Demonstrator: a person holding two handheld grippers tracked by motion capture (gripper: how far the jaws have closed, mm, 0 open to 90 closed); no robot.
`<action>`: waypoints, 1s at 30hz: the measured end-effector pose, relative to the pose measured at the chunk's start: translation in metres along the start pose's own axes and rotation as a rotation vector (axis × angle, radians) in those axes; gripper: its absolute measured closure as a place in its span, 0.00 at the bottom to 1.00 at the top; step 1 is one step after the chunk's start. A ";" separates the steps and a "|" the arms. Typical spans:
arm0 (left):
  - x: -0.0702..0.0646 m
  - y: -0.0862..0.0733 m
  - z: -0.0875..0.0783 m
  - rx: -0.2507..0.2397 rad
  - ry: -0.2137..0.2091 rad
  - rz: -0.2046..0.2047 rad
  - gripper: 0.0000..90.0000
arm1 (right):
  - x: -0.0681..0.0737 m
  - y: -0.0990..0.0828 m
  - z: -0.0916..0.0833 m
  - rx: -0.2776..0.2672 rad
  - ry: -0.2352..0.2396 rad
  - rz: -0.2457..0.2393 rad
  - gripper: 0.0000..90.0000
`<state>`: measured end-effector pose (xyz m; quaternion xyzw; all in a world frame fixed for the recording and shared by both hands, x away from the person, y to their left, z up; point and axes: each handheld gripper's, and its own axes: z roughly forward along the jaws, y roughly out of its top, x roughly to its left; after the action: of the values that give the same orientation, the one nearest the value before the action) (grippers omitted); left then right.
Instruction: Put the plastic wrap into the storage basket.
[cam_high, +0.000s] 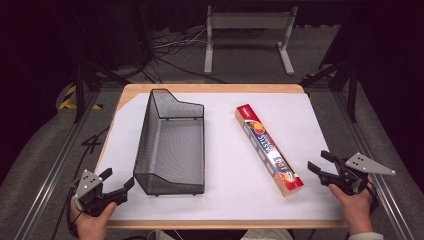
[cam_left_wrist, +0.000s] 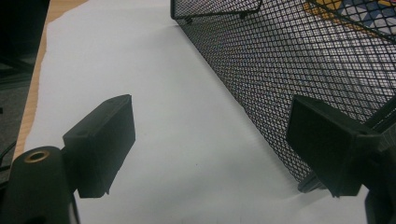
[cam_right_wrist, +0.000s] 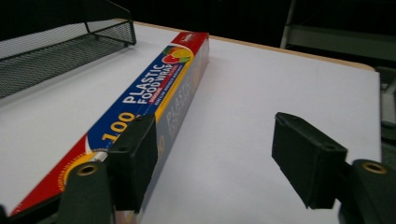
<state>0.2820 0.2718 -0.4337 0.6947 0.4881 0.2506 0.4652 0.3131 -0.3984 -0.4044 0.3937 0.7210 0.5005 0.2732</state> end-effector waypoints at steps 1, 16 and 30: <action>0.000 0.000 0.000 -0.001 0.001 -0.004 0.19 | 0.000 0.002 0.001 0.004 0.009 -0.004 0.32; 0.001 -0.001 -0.001 0.004 0.022 -0.021 0.19 | 0.010 0.030 0.012 0.051 0.000 -0.030 0.19; 0.001 -0.002 -0.005 0.007 0.042 -0.024 0.19 | 0.015 0.072 0.052 0.168 0.096 -0.022 0.20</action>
<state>0.2775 0.2747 -0.4333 0.6850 0.5069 0.2580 0.4553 0.3672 -0.3463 -0.3547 0.3829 0.7770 0.4534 0.2099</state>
